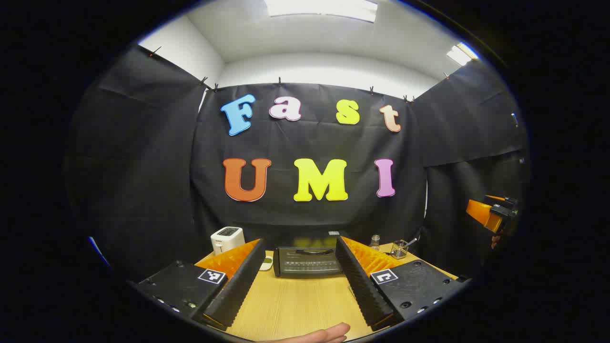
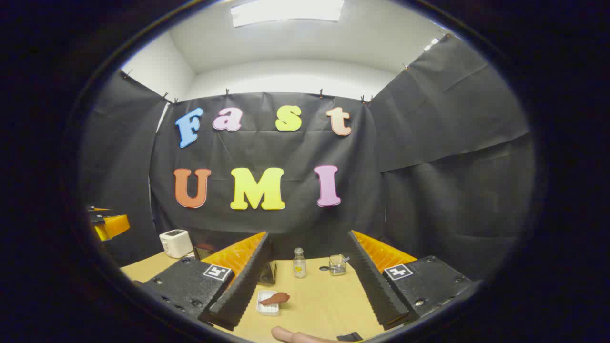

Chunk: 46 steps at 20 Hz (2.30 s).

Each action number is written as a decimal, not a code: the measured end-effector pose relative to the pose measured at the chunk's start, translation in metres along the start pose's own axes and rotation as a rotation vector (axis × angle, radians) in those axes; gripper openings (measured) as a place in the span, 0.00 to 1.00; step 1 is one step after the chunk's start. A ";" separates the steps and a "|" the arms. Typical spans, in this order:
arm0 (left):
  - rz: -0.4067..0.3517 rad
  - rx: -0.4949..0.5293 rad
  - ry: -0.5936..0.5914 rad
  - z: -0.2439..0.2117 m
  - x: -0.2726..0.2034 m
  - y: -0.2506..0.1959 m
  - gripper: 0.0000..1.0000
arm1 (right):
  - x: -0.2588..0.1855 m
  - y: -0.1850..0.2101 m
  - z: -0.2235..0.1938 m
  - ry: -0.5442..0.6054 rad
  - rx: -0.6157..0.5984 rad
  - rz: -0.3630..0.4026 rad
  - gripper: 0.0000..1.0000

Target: Open the electric oven with the left hand, put the food in, and close the electric oven.

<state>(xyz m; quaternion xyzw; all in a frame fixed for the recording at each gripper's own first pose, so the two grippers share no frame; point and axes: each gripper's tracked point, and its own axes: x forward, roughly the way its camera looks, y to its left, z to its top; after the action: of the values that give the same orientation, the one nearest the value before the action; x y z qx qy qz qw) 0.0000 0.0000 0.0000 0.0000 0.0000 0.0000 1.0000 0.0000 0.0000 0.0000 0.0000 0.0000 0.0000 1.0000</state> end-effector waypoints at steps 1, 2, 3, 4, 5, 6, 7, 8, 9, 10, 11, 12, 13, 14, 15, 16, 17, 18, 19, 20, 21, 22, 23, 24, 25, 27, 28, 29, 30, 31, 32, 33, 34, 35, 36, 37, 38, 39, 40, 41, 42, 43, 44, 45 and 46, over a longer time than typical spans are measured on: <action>0.009 0.004 -0.003 -0.002 0.001 0.002 0.94 | 0.003 -0.001 -0.002 -0.001 -0.007 -0.003 1.00; 0.022 0.006 -0.004 -0.004 0.003 0.003 0.95 | 0.005 -0.002 -0.006 0.005 -0.011 -0.006 1.00; 0.032 0.003 -0.004 -0.006 0.005 0.005 0.95 | 0.007 -0.003 -0.008 0.006 -0.007 -0.003 1.00; 0.036 0.002 -0.007 -0.006 0.007 0.006 0.95 | 0.008 -0.002 -0.008 0.006 0.004 0.002 1.00; 0.035 0.004 -0.009 -0.006 0.011 0.007 0.95 | 0.010 -0.002 -0.009 0.005 0.016 0.003 1.00; 0.039 0.008 -0.010 -0.007 0.014 0.011 0.95 | 0.012 -0.004 -0.010 0.003 0.025 0.000 0.98; 0.047 0.012 -0.009 -0.009 0.018 0.014 0.95 | 0.014 -0.005 -0.011 -0.001 0.031 0.000 1.00; 0.052 0.016 -0.005 -0.011 0.022 0.016 0.95 | 0.018 -0.005 -0.010 -0.007 0.037 0.001 1.00; 0.056 0.014 -0.001 -0.013 0.027 0.017 0.95 | 0.022 -0.004 -0.010 -0.010 0.040 0.003 1.00; 0.057 0.012 0.003 -0.014 0.032 0.017 0.95 | 0.027 -0.003 -0.010 -0.011 0.040 0.007 0.98; 0.059 0.009 0.002 -0.014 0.039 0.017 0.95 | 0.031 -0.002 -0.012 -0.013 0.036 0.009 0.98; 0.059 0.006 -0.002 -0.012 0.049 0.018 0.95 | 0.037 -0.002 -0.010 -0.016 0.030 0.010 0.98; 0.059 0.003 -0.003 -0.011 0.060 0.017 0.94 | 0.043 -0.003 -0.010 -0.017 0.022 0.009 1.00; 0.055 -0.002 0.001 -0.011 0.072 0.016 0.95 | 0.050 -0.003 -0.010 -0.018 0.014 0.011 0.98; 0.051 -0.009 0.009 -0.011 0.087 0.013 0.95 | 0.059 -0.002 -0.008 -0.017 0.002 0.011 1.00; 0.044 -0.017 0.020 -0.012 0.102 0.010 0.95 | 0.067 -0.001 -0.006 -0.018 -0.007 0.012 0.98; 0.034 -0.022 0.028 -0.013 0.118 0.007 0.95 | 0.074 0.000 -0.005 -0.016 -0.013 0.017 1.00; 0.025 -0.025 0.039 -0.017 0.136 0.002 0.95 | 0.081 0.002 -0.004 -0.014 -0.015 0.026 1.00; 0.020 -0.024 0.050 -0.021 0.153 -0.001 0.95 | 0.088 0.002 -0.003 -0.011 -0.013 0.033 1.00; 0.015 -0.020 0.067 -0.028 0.172 -0.004 0.95 | 0.094 0.002 -0.002 -0.008 -0.013 0.035 1.00; 0.005 -0.016 0.081 -0.036 0.190 -0.009 0.95 | 0.102 0.000 -0.003 -0.001 -0.011 0.034 1.00; -0.005 -0.016 0.104 -0.046 0.207 -0.015 0.95 | 0.107 -0.003 -0.005 0.004 -0.008 0.032 1.00; -0.023 -0.026 0.130 -0.057 0.223 -0.022 0.95 | 0.112 -0.004 -0.005 0.009 -0.004 0.031 1.00; -0.048 -0.038 0.167 -0.070 0.239 -0.031 0.95 | 0.115 -0.007 -0.006 0.013 -0.001 0.030 1.00; -0.063 -0.034 0.213 -0.087 0.253 -0.036 0.95 | 0.119 -0.008 -0.006 0.015 -0.002 0.029 1.00; -0.061 -0.041 0.278 -0.115 0.278 -0.038 0.95 | 0.122 -0.014 -0.005 0.015 -0.014 0.020 0.98; -0.055 -0.047 0.306 -0.128 0.291 -0.039 0.95 | 0.123 -0.016 -0.004 0.014 -0.021 0.019 1.00; -0.053 -0.044 0.334 -0.139 0.303 -0.040 0.95 | 0.124 -0.021 -0.004 0.011 -0.025 0.013 1.00; -0.056 -0.038 0.354 -0.151 0.315 -0.041 0.95 | 0.125 -0.024 -0.003 0.010 -0.028 0.010 1.00; -0.048 -0.032 0.367 -0.159 0.326 -0.041 0.95 | 0.126 -0.028 -0.003 0.009 -0.030 0.008 0.98; -0.048 -0.029 0.379 -0.168 0.337 -0.041 0.95 | 0.126 -0.031 -0.004 0.008 -0.033 0.006 1.00; -0.046 -0.024 0.391 -0.177 0.345 -0.041 0.95 | 0.128 -0.035 -0.004 0.008 -0.030 0.001 1.00; -0.045 -0.016 0.408 -0.189 0.351 -0.042 0.95 | 0.130 -0.039 -0.005 0.011 -0.026 -0.002 1.00; -0.042 -0.009 0.431 -0.200 0.356 -0.042 0.95 | 0.131 -0.042 -0.006 0.015 -0.019 -0.004 1.00; -0.036 -0.004 0.452 -0.211 0.361 -0.042 0.95 | 0.133 -0.045 -0.008 0.017 -0.012 -0.007 1.00; -0.038 -0.008 0.479 -0.221 0.365 -0.043 0.95 | 0.136 -0.048 -0.008 0.018 -0.007 -0.015 1.00; -0.015 -0.012 0.536 -0.233 0.360 -0.039 0.95 | 0.137 -0.051 -0.011 0.019 -0.006 -0.021 1.00; -0.003 0.001 0.492 -0.227 0.368 -0.037 0.95 | 0.138 -0.053 -0.013 0.023 -0.008 -0.025 1.00; -0.011 -0.008 0.530 -0.228 0.365 -0.042 0.95 | 0.140 -0.053 -0.016 0.029 -0.006 -0.024 1.00; -0.005 -0.004 0.521 -0.231 0.365 -0.041 0.94 | 0.140 -0.052 -0.018 0.038 0.001 -0.017 1.00; -0.008 -0.004 0.524 -0.231 0.364 -0.043 0.96 | 0.141 -0.049 -0.021 0.049 0.007 -0.006 1.00; -0.014 0.005 0.529 -0.232 0.361 -0.044 0.95 | 0.142 -0.047 -0.024 0.059 0.013 0.005 1.00; -0.026 0.008 0.534 -0.234 0.359 -0.044 0.96 | 0.142 -0.046 -0.026 0.066 0.017 0.014 1.00; -0.033 0.009 0.532 -0.240 0.359 -0.046 0.85 | 0.141 -0.045 -0.026 0.071 0.021 0.019 1.00; -0.037 0.015 0.525 -0.234 0.354 -0.046 0.97 | 0.141 -0.046 -0.027 0.074 0.024 0.019 1.00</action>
<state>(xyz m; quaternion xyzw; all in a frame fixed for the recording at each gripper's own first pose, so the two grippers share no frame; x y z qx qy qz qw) 0.3538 -0.0462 -0.2337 0.0077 0.2596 -0.0184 0.9655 0.1407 -0.0462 -0.0274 0.0121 0.0371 0.0095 0.9992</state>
